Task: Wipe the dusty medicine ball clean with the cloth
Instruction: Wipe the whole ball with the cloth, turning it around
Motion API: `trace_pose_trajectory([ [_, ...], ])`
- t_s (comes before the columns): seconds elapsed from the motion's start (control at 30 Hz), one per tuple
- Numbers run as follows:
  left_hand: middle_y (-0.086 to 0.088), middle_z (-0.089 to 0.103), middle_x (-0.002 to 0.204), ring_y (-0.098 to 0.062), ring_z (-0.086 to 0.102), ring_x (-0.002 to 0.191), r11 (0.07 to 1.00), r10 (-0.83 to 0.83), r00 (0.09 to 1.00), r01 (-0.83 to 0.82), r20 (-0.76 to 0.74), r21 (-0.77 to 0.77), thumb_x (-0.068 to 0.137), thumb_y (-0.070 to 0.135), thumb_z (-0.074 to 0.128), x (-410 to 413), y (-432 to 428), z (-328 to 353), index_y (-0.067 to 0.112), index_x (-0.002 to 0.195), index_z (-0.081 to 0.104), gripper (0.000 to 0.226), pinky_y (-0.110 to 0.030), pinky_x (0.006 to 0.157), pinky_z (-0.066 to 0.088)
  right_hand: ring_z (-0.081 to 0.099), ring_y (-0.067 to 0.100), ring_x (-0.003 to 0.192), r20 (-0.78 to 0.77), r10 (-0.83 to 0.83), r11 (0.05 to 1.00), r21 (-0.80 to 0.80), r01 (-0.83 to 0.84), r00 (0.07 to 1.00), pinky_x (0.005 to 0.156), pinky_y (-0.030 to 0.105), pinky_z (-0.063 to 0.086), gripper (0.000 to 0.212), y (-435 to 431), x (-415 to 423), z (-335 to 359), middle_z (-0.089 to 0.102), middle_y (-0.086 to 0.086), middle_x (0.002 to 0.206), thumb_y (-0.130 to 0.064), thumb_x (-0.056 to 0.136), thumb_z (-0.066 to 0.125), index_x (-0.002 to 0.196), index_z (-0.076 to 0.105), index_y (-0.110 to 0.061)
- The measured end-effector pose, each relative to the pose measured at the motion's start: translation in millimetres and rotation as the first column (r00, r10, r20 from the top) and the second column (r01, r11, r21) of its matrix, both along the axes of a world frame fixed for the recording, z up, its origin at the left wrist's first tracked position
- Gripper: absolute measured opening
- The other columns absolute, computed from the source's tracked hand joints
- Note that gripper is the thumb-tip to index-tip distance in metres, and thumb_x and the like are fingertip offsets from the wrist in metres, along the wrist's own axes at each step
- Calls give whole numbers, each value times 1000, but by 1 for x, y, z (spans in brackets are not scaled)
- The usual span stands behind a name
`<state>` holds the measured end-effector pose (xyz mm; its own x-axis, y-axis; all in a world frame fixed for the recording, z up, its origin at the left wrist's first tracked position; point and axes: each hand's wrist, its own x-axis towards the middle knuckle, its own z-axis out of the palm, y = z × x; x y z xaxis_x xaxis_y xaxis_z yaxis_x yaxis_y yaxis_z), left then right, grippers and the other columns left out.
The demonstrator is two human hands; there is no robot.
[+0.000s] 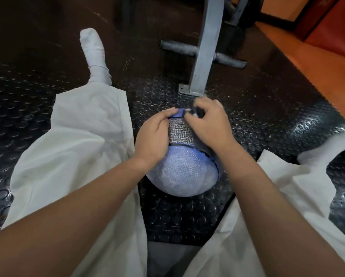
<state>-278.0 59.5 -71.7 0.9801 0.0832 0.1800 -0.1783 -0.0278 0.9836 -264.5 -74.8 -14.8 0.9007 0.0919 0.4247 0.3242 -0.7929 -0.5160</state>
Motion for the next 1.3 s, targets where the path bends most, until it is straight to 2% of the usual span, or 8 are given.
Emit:
trace_pose_trajectory([
  [0.1, 9, 64, 116, -6, 56, 112, 993, 40, 999, -41, 10, 114, 97, 3, 38, 5, -6, 5, 22, 110, 69, 39, -17, 99, 39, 50, 30, 83, -68, -171, 985, -18, 170, 983, 73, 39, 43, 25, 4, 1, 4, 48, -9, 73, -40, 74, 54, 64, 43, -19],
  [0.27, 6, 67, 113, -15, 61, 109, 993, -105, 994, 107, -37, 52, 96, 10, 42, 22, 5, 0, 36, 100, 65, 35, -35, 100, 46, 33, 16, 65, 200, 279, 905, -382, -187, 939, 59, 34, 25, 18, 32, -42, -6, 30, -15, 62, -35, 70, 50, 56, 40, -30],
  [0.37, 5, 65, 123, -11, 59, 114, 993, -87, 996, 89, -34, 81, 96, 11, 38, 19, 0, 0, 29, 111, 67, 37, -29, 101, 44, 35, 18, 65, 109, 277, 932, -273, -239, 955, 61, 34, 33, 23, 11, -19, -1, 31, -17, 57, -36, 69, 48, 57, 29, -31],
  [0.5, 6, 61, 126, -9, 54, 119, 983, -51, 998, 42, 47, 181, 99, 12, 33, 12, -13, 3, 19, 120, 66, 40, -28, 106, 40, 40, 21, 68, -122, -56, 993, 98, 68, 991, 64, 33, 31, 23, -17, 15, 4, 43, -13, 55, -35, 67, 52, 49, 39, -31],
  [0.8, 3, 55, 139, -9, 46, 130, 915, -168, 984, 134, 58, 380, 101, 9, 36, 12, -35, 16, 18, 127, 63, 38, -21, 110, 31, 34, 18, 62, 46, 220, 951, -231, -204, 974, 63, 34, 33, 25, -33, -42, -1, 33, -14, 58, -36, 68, 48, 56, 26, -34],
  [0.93, 5, 56, 138, -9, 46, 129, 892, -125, 988, 70, 95, 447, 102, 12, 36, 9, -47, 19, 19, 129, 61, 37, -19, 107, 29, 38, 19, 66, -108, -132, 961, 232, 154, 985, 63, 34, 32, 25, -54, -11, 1, 36, -7, 56, -32, 66, 52, 53, 34, -22],
  [1.17, 0, 59, 134, -15, 52, 125, 907, -142, 980, 72, 141, 415, 101, 7, 39, 12, -38, 13, 16, 128, 62, 37, -36, 108, 38, 39, 18, 77, -33, 33, 997, -68, -35, 999, 71, 37, 36, 32, -28, -20, 4, 41, -14, 65, -34, 77, 57, 57, 33, -33],
  [1.3, 7, 55, 139, -4, 43, 130, 896, -151, 973, 61, 173, 441, 100, 18, 36, 0, -37, 11, 18, 132, 60, 40, -16, 113, 24, 48, 30, 111, -368, -302, 924, 115, 366, 879, 96, 45, 38, 16, -67, 11, -8, 58, 1, 108, -47, 93, 49, 93, 50, -31],
])
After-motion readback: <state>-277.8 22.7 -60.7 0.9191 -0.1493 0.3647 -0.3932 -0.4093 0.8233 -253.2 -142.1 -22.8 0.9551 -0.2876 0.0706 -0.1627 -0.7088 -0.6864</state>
